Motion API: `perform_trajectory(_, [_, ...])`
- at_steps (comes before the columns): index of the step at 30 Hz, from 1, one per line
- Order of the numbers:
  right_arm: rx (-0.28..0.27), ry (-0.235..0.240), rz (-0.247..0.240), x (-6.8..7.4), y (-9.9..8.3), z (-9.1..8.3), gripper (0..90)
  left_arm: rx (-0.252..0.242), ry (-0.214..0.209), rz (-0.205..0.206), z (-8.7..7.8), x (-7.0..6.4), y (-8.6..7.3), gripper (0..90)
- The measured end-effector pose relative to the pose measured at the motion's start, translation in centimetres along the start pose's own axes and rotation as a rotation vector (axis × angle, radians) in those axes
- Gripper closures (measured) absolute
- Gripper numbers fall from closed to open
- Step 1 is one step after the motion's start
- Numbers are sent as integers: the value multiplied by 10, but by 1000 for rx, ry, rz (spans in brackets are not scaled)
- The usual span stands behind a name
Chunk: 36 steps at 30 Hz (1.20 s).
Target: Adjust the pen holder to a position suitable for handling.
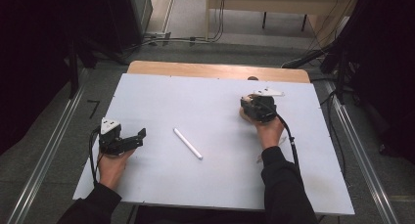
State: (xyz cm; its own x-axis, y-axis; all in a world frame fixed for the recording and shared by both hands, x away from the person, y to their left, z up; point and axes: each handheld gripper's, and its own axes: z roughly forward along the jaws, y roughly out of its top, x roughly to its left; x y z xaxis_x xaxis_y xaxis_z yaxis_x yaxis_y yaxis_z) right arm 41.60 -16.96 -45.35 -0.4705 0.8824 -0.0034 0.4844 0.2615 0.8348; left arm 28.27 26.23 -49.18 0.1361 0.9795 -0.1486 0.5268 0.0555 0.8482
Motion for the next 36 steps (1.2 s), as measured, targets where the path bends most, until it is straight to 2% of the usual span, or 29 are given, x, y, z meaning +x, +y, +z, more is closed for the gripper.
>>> perform_trajectory(1, [-2, 13, -8, 12, 0, 1, 588, 3, 0, 2, 0, 0, 0, 49])
perform_trajectory(2, [0, 23, -8, 18, 0, 1, 588, 2, 0, 1, 0, 0, 0, 49])
perform_trajectory(3, [0, 23, -8, 18, 0, 1, 588, 2, 0, 1, 0, 0, 0, 49])
perform_trajectory(4, [0, 32, -14, 25, 0, 2, 588, 1, 0, 1, 0, 0, 0, 49])
perform_trajectory(5, [3, 49, -26, 38, 1, 3, 588, -1, -1, -1, 0, 0, 0, 49])
perform_trajectory(6, [3, 49, -26, 38, 1, 3, 588, -1, -1, -2, 0, 0, 0, 49])
perform_trajectory(9, [7, 72, -38, 58, 1, 4, 588, 0, -2, -4, -1, 0, 0, 49])
perform_trajectory(10, [10, 88, -58, 70, 1, 4, 588, 0, -2, -2, -1, 1, 0, 49])
perform_trajectory(11, [10, 88, -58, 70, 1, 4, 588, 1, -2, -2, -1, 1, 0, 49])
perform_trajectory(12, [13, 109, -71, 81, 1, 4, 588, 0, -2, -2, -1, 1, 0, 49])
perform_trajectory(14, [13, 116, -82, 86, 1, 3, 588, 0, -3, -2, -1, 0, 0, 49])
perform_trajectory(16, [14, 131, -82, 96, 0, 2, 587, 0, -4, -2, -1, 0, 0, 49])
perform_trajectory(17, [15, 138, -96, 105, -2, 1, 588, -1, -4, -2, -1, 0, 0, 49])
perform_trajectory(18, [15, 138, -96, 105, -2, 1, 588, -1, -4, -2, -1, 0, 0, 49])
perform_trajectory(19, [13, 143, -100, 113, -3, -1, 588, -1, -4, -2, -1, 0, 0, 49])
perform_trajectory(24, [11, 148, -113, 123, -5, -2, 588, -3, -6, -1, -1, 0, 0, 49])
perform_trajectory(32, [7, 156, -111, 121, -6, -1, 570, -2, -5, -1, -1, 0, 0, 49])
perform_trajectory(36, [17, 157, -117, 120, -10, 3, 471, -2, -6, -2, -1, 0, 0, 50])
